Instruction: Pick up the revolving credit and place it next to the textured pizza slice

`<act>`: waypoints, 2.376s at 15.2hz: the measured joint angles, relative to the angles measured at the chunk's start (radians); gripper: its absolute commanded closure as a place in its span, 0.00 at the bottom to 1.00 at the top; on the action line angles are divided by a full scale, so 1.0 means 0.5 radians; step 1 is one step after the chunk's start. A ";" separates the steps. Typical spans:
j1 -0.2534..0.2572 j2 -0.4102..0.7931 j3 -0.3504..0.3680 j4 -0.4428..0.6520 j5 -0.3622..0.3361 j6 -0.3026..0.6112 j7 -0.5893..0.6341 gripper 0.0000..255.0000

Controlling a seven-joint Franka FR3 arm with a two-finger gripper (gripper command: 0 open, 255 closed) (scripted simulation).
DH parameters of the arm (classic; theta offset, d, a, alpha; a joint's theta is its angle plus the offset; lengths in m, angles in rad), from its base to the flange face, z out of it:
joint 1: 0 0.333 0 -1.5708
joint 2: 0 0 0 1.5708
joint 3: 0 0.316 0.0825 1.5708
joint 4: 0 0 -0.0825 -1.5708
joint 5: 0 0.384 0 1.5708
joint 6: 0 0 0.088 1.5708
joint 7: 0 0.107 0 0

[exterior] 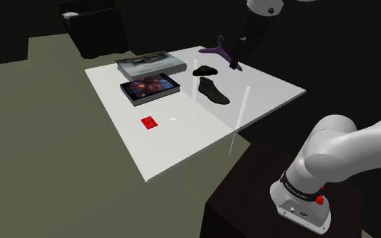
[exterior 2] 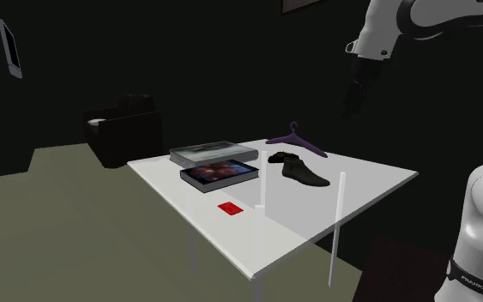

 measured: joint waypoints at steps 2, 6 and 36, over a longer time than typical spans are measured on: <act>0.001 0.012 0.012 -0.022 0.005 0.039 0.019 0.00; 0.009 0.078 0.096 -0.160 0.037 0.298 0.151 0.00; -0.329 2.125 0.904 0.416 -1.610 1.869 2.389 0.00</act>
